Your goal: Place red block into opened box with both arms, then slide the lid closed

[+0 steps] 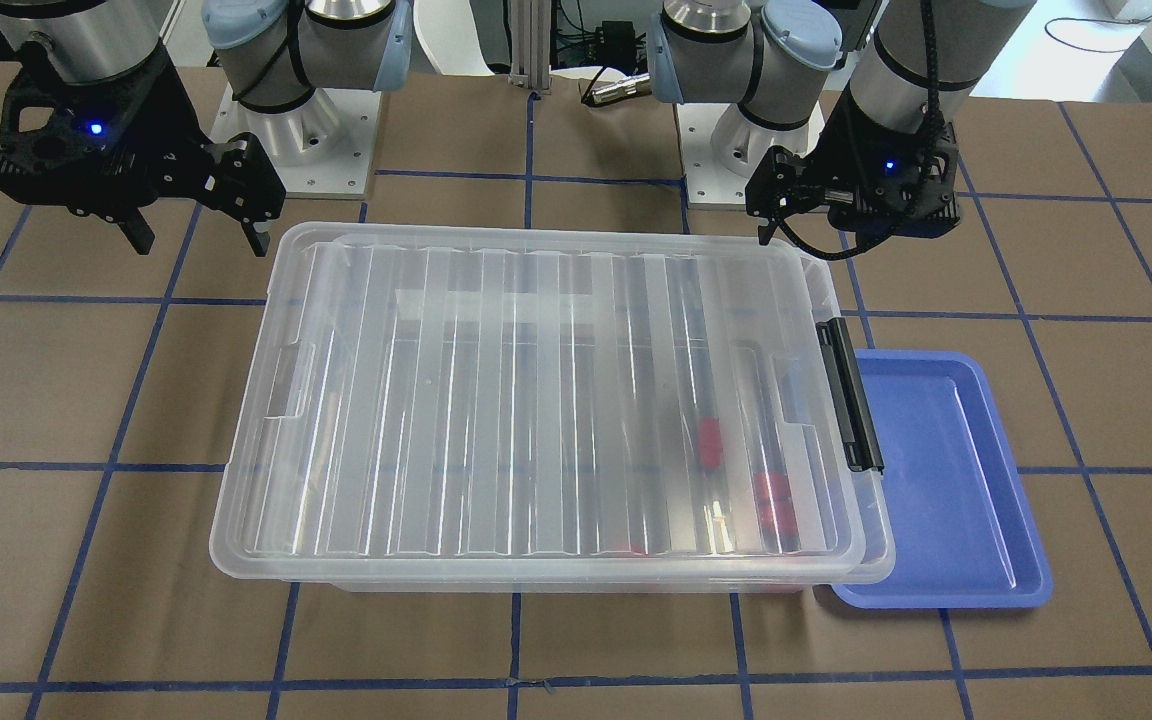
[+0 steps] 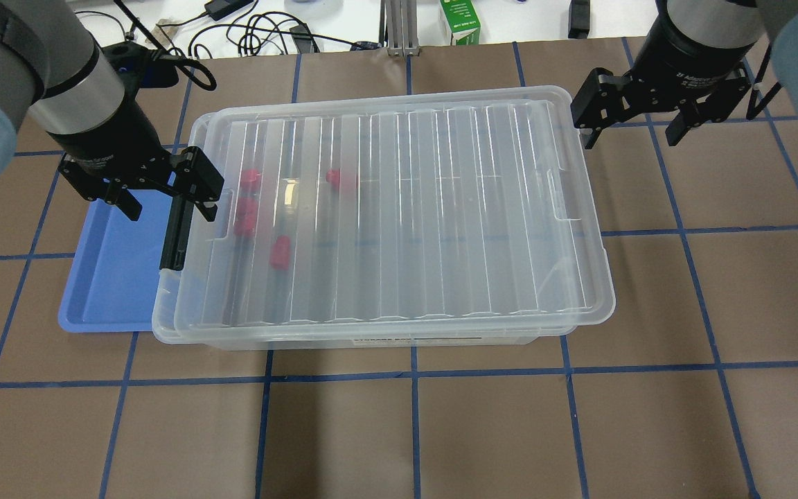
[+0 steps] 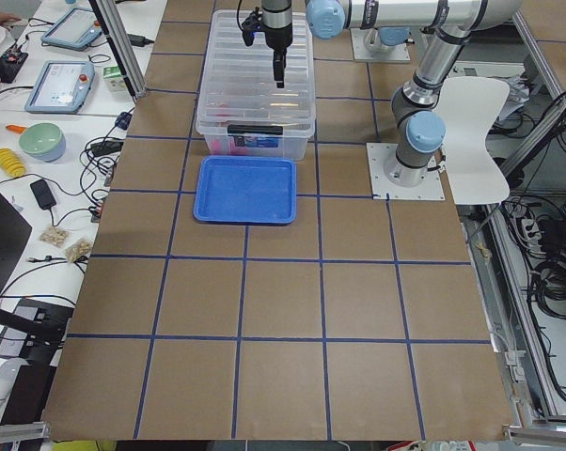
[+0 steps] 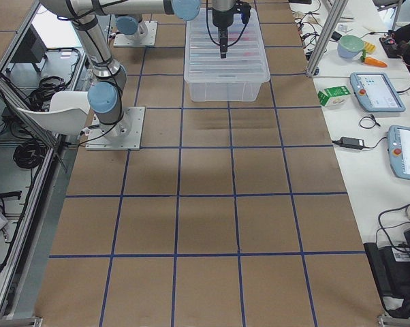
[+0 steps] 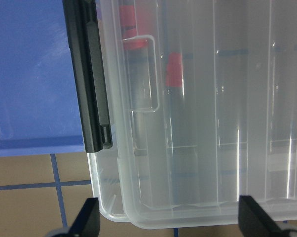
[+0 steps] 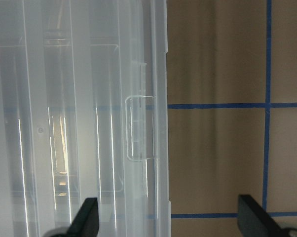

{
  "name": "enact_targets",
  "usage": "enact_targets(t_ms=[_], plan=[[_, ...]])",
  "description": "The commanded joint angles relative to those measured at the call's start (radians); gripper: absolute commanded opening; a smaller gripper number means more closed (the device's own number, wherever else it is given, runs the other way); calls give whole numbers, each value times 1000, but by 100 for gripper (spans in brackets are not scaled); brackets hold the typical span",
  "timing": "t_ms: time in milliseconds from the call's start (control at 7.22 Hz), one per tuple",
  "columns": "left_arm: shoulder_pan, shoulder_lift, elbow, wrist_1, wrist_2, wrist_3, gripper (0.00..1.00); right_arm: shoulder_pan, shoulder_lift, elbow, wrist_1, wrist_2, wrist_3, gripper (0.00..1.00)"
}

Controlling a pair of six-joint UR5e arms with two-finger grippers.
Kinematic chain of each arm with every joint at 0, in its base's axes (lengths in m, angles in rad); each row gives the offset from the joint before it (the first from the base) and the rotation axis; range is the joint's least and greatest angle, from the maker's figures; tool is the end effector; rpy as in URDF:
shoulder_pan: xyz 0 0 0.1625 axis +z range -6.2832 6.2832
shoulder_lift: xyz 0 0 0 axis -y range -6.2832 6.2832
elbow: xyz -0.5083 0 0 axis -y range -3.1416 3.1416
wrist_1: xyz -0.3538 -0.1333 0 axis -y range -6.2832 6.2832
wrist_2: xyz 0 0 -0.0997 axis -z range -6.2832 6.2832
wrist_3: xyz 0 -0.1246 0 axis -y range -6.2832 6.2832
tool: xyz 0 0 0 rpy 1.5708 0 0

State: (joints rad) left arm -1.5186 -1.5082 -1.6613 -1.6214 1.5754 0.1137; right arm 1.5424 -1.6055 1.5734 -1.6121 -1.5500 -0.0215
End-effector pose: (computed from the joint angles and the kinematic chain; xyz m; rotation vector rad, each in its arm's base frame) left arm -0.1111 -0.4179 0.5279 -0.0967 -3.1358 -0.1234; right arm 0.1232 -0.4482 0.5649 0.0096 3.1205 -0.1154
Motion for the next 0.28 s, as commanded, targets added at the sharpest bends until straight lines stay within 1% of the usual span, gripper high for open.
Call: enact_targets(t_ms=[0,138], plan=[[0,0,0,-2,0,1,100,-1,-2,-1,1,11,2,100],[0,0,-2,-2,0,1,100,-1,1,-4,-2,7,0,100]])
